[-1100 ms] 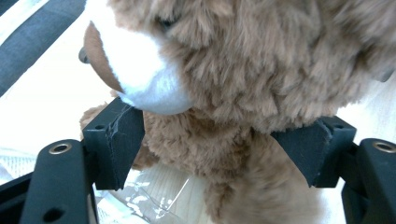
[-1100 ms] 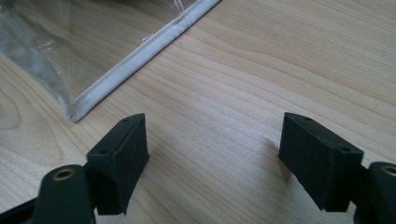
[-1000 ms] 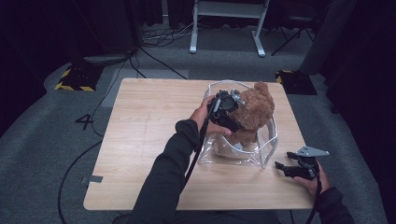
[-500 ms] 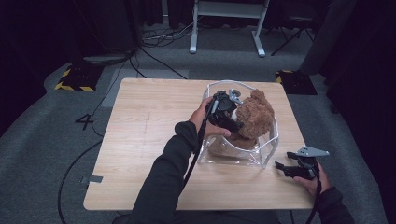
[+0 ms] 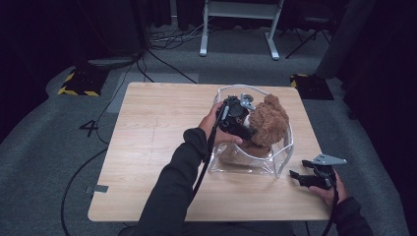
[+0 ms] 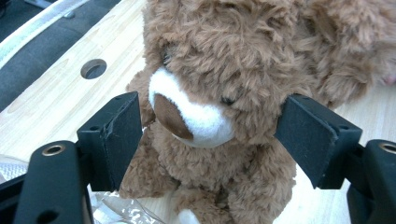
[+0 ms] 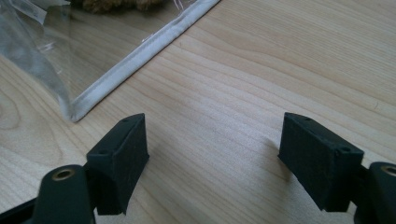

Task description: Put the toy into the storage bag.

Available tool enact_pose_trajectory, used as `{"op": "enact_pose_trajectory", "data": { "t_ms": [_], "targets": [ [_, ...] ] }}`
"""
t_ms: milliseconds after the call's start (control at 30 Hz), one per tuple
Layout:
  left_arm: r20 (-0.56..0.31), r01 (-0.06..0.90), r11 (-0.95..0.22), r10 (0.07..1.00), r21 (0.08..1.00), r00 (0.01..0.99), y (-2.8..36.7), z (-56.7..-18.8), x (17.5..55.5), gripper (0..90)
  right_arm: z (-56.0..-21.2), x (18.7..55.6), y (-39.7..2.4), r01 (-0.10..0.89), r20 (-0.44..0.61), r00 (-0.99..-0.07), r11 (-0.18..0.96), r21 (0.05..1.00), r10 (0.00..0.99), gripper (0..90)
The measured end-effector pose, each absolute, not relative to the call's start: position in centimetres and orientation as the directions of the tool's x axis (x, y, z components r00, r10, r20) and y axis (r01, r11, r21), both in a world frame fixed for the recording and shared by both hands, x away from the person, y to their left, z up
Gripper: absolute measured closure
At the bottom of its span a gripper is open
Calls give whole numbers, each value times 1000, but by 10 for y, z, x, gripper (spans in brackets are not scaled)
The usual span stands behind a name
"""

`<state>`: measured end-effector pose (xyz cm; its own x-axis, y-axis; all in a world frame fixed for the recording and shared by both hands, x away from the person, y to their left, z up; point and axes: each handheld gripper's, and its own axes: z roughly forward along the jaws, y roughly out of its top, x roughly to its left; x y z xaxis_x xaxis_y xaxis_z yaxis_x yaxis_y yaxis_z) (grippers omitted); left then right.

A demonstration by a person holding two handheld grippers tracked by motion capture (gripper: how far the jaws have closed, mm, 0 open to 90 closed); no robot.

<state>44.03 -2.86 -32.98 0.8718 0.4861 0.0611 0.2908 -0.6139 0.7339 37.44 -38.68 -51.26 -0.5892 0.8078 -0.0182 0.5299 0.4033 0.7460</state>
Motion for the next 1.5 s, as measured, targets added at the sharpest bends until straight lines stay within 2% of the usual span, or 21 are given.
{"op": "enact_pose_trajectory", "data": {
  "t_ms": [867,967,1500],
  "targets": [
    [142,214,-597,492,773,859,-12,-316,426,204,-513,375,-387,533,-17,-586,401,745,810,225],
    [176,204,-616,499,761,849,-9,-315,424,202,-513,375,-387,537,-16,-581,399,743,814,209],
    [202,192,-579,546,793,813,17,-312,413,170,-513,375,-387,540,-16,-576,395,744,817,205]
  ]
}}
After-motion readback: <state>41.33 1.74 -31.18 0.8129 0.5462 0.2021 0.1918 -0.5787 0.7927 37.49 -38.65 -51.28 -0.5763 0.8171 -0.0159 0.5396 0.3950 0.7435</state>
